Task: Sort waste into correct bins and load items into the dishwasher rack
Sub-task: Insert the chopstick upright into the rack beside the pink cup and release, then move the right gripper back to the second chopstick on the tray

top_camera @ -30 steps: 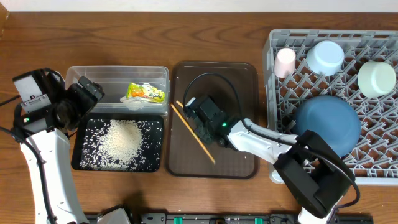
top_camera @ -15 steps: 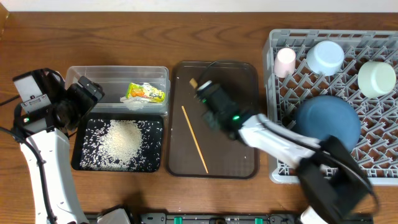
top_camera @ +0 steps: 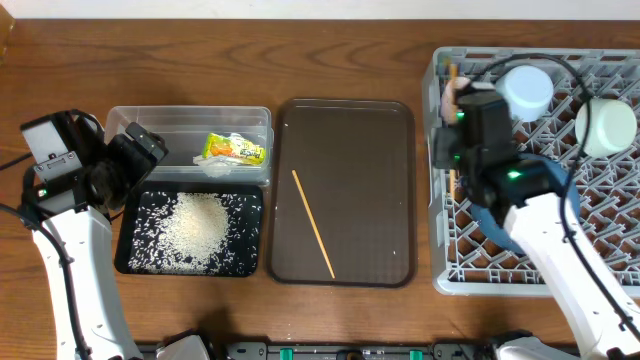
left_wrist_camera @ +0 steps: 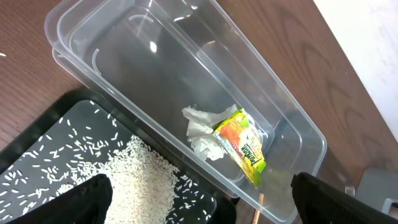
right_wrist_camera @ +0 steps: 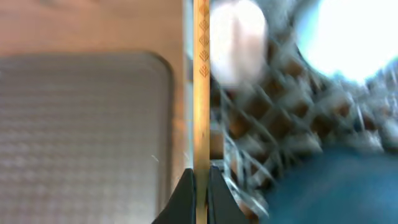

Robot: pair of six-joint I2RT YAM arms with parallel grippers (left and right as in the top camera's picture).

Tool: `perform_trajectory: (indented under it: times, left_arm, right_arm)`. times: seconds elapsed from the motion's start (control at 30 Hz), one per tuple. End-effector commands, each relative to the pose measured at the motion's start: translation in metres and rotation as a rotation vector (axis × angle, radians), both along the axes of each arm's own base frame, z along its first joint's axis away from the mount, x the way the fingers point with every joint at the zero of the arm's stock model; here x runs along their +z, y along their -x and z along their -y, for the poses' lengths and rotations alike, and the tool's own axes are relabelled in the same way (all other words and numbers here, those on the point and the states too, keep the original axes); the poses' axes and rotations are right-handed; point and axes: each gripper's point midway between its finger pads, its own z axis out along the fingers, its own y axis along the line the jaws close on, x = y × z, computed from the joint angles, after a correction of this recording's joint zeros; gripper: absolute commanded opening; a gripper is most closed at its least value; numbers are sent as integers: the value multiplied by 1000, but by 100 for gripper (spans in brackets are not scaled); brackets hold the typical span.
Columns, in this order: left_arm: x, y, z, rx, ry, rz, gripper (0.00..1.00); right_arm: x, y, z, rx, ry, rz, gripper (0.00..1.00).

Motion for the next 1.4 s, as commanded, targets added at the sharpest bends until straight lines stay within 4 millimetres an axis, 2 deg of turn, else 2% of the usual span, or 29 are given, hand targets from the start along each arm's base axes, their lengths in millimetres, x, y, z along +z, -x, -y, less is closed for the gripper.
perform_trajectory:
  times: [0.0, 0.07, 0.17, 0.7, 1.07, 1.2, 1.3, 1.37]
  left_arm:
    - [6, -2, -3, 10, -4, 12, 95]
    - [6, -2, -3, 11, -4, 12, 95]
    - [6, -2, -3, 11, -4, 12, 95]
    - [5, -2, -3, 11, -3, 9, 95]
    - [5, -2, -3, 11, -3, 9, 95]
    - [5, -2, -3, 11, -3, 9, 95]
    - [5, -2, -3, 11, -3, 9, 95]
    - [5, -2, -3, 11, -3, 9, 95]
  right_arm:
    - [-19, 13, 5, -24, -60, -96, 1]
    - [-29, 22, 9, -34, -51, -142, 1]
    - [-35, 27, 10, -35, -47, -164, 1]
    - [-36, 28, 12, -17, -23, -170, 6]
    - [-23, 7, 13, 67, 58, -67, 9]
    - [-23, 7, 13, 68, 57, -68, 15]
    - [-22, 6, 7, 87, 31, -63, 18]
    - [-19, 4, -10, 145, -46, -48, 19]
